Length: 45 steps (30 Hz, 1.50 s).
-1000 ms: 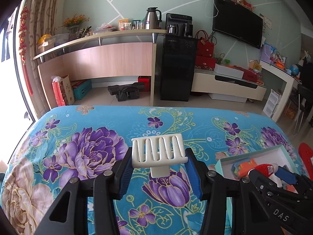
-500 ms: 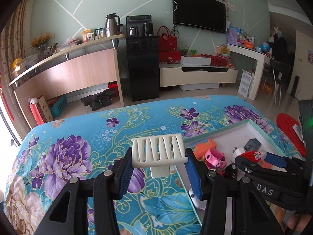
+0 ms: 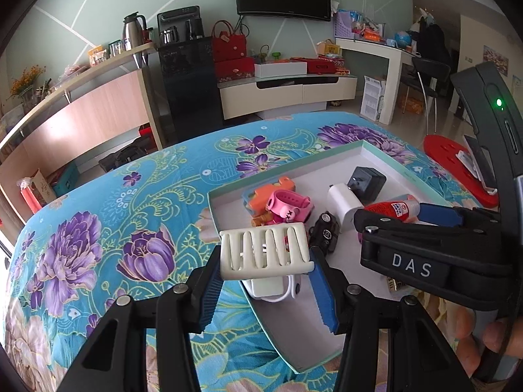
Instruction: Organize rigid objects
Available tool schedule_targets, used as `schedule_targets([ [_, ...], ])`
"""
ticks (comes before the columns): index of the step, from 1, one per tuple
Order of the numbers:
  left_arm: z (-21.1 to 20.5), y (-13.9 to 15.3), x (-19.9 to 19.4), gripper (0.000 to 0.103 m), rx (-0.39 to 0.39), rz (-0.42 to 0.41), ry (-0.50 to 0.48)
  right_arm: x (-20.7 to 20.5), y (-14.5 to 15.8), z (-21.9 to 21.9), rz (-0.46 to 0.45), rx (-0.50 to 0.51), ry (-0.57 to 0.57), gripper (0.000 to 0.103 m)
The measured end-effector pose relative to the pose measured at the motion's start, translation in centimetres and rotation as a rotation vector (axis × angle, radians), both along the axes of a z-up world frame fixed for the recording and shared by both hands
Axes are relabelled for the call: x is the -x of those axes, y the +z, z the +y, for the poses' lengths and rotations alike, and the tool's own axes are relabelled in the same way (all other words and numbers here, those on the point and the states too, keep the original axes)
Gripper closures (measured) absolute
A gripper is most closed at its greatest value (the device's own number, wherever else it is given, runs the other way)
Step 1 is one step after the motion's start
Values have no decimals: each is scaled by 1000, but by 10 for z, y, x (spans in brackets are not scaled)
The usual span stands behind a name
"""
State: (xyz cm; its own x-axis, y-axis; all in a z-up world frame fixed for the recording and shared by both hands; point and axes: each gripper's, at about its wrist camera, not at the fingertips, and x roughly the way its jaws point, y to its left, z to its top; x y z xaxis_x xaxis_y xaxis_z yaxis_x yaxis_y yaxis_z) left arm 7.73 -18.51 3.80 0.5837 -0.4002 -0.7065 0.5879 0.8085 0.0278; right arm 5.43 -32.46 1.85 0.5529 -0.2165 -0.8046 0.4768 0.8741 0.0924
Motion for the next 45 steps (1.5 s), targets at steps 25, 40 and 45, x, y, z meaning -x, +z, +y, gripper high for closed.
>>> schedule_targets([
  [25, -6, -23, 28, 36, -79, 35, -38, 15, -16, 11, 62, -13, 57, 24],
  [40, 51, -21, 47, 26, -64, 71, 117, 28, -14, 15, 48, -28, 74, 18],
  [45, 79, -19, 42, 25, -39, 110, 216, 41, -15, 23, 65, -28, 94, 18],
])
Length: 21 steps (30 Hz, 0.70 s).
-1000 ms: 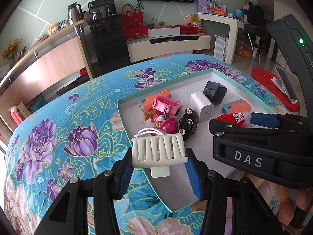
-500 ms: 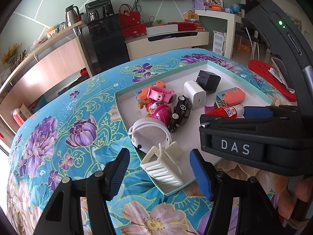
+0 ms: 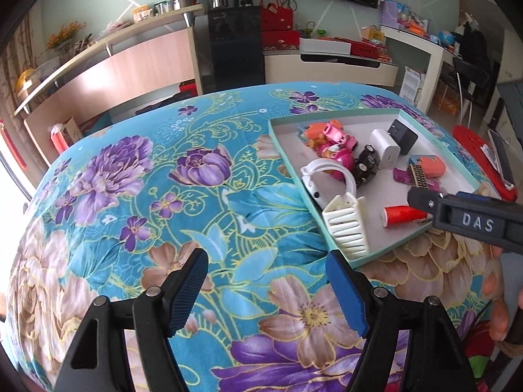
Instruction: Organize rigid objects
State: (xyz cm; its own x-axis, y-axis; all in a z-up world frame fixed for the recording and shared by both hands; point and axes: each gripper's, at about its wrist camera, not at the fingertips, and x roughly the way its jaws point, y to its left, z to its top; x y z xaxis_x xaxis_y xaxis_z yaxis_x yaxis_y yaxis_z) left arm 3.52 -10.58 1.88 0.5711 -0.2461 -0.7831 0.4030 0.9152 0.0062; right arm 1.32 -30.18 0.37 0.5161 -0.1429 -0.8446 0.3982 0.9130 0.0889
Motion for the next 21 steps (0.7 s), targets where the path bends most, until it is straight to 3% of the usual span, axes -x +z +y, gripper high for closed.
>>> schedule_targets([
  [4, 17, 0, 1, 18, 0, 24, 56, 11, -6, 10, 32, 12, 25, 18],
  [6, 23, -1, 4, 6, -14, 29, 84, 15, -9, 15, 42, 8, 38, 18],
  [10, 36, -2, 10, 0, -26, 33, 130, 22, -10, 26, 51, 18, 61, 18],
  [21, 59, 1, 26, 0, -56, -8, 206, 38, -2, 57, 26, 42, 131, 18],
])
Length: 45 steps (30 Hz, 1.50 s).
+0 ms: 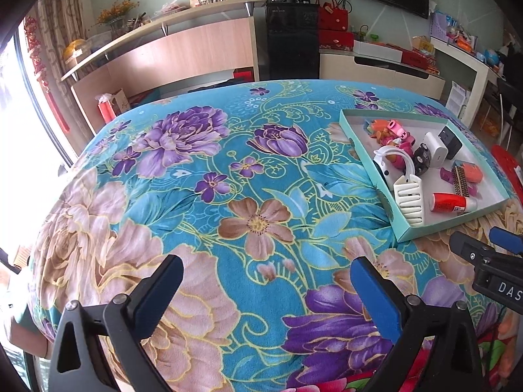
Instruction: Organize rigid objects
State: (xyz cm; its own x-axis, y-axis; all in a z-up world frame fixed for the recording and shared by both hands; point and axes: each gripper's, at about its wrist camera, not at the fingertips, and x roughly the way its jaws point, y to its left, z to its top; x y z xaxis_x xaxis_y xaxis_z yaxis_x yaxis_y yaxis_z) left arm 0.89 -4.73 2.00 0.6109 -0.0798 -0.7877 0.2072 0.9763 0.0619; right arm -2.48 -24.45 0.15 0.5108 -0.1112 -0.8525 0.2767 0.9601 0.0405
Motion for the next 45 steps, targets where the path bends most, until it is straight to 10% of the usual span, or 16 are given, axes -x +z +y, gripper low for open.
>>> schedule_targets([
  [45, 20, -26, 11, 0, -23, -2, 105, 11, -19, 34, -33, 98, 48, 18],
])
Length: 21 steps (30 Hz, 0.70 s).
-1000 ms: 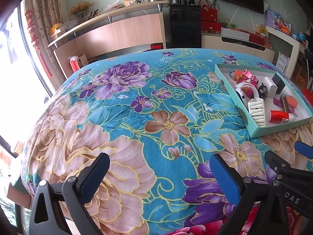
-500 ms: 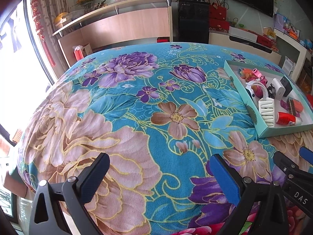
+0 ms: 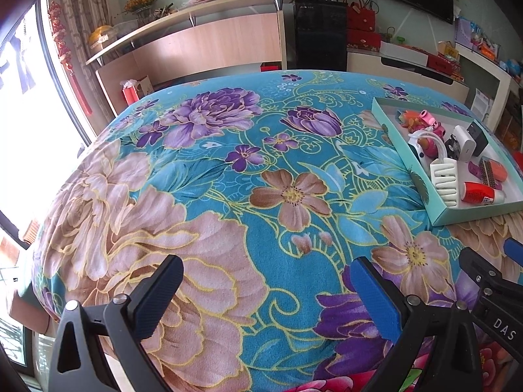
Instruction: Organize rigid objects
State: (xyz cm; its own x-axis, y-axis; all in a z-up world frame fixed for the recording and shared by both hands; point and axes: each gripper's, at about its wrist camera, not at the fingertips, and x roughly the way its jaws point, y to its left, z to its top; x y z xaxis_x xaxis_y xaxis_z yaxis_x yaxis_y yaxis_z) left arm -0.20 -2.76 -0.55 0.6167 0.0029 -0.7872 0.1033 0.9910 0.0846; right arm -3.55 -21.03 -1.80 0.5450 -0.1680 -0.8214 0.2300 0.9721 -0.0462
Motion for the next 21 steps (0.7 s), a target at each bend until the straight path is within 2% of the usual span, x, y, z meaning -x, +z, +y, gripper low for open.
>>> schedule_targets([
  [8, -1, -2, -1, 0, -7, 7, -7, -1, -1, 2, 9, 18, 6, 18],
  [21, -7, 3, 4, 0, -39, -32, -19, 0, 1, 2, 0, 28, 5, 18],
])
